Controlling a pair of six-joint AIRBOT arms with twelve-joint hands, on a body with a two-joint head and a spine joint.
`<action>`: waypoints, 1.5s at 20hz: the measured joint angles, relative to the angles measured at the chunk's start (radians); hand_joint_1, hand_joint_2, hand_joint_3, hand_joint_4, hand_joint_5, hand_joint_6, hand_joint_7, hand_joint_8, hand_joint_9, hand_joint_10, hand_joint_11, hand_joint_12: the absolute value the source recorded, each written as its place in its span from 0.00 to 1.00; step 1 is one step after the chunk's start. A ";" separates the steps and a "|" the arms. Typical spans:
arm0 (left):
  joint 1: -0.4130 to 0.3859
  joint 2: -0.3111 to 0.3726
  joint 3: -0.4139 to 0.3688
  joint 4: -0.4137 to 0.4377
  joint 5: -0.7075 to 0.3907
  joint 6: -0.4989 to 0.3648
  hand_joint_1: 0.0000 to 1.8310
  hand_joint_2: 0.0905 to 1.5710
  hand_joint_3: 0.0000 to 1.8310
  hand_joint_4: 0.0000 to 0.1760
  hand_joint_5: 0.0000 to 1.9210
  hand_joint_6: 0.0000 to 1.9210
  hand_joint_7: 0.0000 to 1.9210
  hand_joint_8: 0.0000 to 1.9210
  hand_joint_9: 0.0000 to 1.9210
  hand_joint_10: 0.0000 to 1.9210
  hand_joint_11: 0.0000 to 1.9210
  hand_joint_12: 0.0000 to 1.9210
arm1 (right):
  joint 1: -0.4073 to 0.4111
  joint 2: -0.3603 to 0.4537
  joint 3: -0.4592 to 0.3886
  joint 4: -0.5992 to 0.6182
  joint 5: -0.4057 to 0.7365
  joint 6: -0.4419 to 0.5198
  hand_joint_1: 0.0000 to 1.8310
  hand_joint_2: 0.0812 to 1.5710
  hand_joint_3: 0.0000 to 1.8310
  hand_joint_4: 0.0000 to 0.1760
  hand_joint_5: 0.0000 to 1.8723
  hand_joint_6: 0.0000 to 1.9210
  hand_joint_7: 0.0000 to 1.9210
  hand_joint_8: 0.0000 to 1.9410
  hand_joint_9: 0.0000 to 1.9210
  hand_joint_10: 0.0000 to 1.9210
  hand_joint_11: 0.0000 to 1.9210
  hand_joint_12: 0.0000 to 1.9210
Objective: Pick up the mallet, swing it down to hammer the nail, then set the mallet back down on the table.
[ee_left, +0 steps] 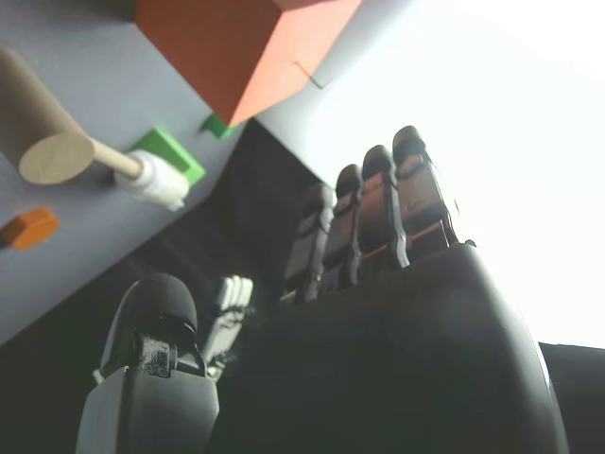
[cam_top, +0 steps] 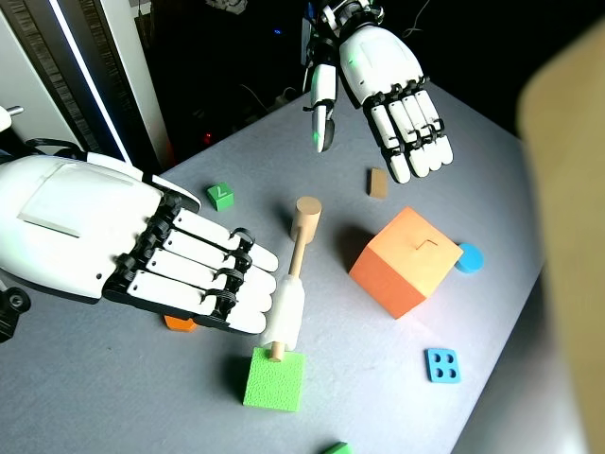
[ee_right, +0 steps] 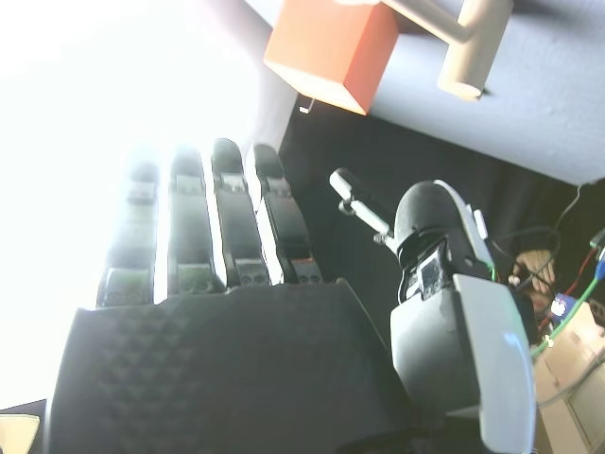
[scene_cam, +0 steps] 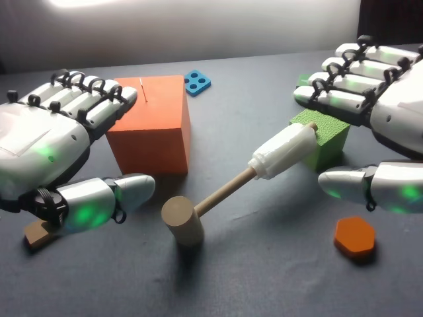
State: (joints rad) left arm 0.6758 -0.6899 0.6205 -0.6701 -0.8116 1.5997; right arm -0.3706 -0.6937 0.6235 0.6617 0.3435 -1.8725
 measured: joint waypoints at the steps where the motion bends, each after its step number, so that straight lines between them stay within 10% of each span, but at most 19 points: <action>1: 0.000 0.000 0.006 0.018 0.013 -0.014 0.00 0.78 0.01 0.00 0.00 0.00 0.00 0.00 0.00 0.00 0.00 0.00 | 0.000 -0.001 -0.001 0.000 -0.001 -0.001 0.00 0.79 0.00 0.00 0.06 0.00 0.06 0.00 0.04 0.00 0.00 0.05; 7: 0.075 0.031 0.051 0.272 0.079 -0.285 0.00 0.79 0.01 0.00 0.00 0.00 0.00 0.00 0.00 0.00 0.00 0.00 | 0.050 -0.037 0.006 0.006 -0.018 -0.060 0.00 0.79 0.00 0.00 0.06 0.00 0.05 0.00 0.03 0.00 0.00 0.04; 11: 0.097 0.047 0.090 0.462 0.082 -0.492 0.00 0.78 0.01 0.00 0.00 0.00 0.00 0.00 0.00 0.00 0.00 0.00 | 0.082 -0.138 0.040 0.493 -0.043 -0.587 0.06 0.75 0.00 0.00 0.04 0.00 0.04 0.00 0.03 0.00 0.00 0.04; 16: 0.108 0.045 0.145 0.655 0.090 -0.655 0.00 0.78 0.01 0.00 0.00 0.00 0.00 0.00 0.00 0.00 0.00 0.00 | 0.132 -0.207 0.158 0.724 -0.074 -0.674 0.17 0.70 0.00 0.00 0.03 0.00 0.03 0.00 0.02 0.00 0.00 0.03; 20: 0.126 0.041 0.207 0.796 0.105 -0.764 0.00 0.79 0.01 0.00 0.00 0.00 0.00 0.00 0.00 0.00 0.00 0.00 | 0.156 -0.267 0.216 0.985 -0.077 -0.909 0.17 0.69 0.00 0.00 0.03 0.00 0.03 0.00 0.02 0.00 0.00 0.03; 23: 0.127 0.021 0.242 0.874 0.101 -0.823 0.00 0.78 0.00 0.00 0.00 0.00 0.00 0.00 0.00 0.00 0.00 0.00 | 0.183 -0.323 0.269 1.239 -0.055 -1.121 0.37 0.65 0.00 0.00 0.00 0.00 0.00 0.00 0.00 0.00 0.00 0.00; 25: 0.127 0.013 0.259 0.898 0.094 -0.839 0.00 0.79 0.00 0.00 0.00 0.00 0.00 0.00 0.00 0.00 0.00 0.00 | 0.183 -0.348 0.290 1.267 -0.034 -1.134 0.55 0.60 0.00 0.00 0.00 0.00 0.00 0.00 0.00 0.00 0.00 0.00; 30: 0.127 -0.017 0.308 0.919 0.070 -0.861 0.00 0.79 0.01 0.00 0.00 0.00 0.00 0.00 0.00 0.00 0.00 0.00 | 0.193 -0.406 0.329 1.269 -0.029 -1.136 0.59 0.59 0.00 0.00 0.00 0.00 0.00 0.00 0.00 0.00 0.00 0.00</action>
State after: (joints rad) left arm 0.8028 -0.7067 0.9287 0.2485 -0.7418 0.7387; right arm -0.1772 -1.0996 0.9524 1.9305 0.3149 -3.0081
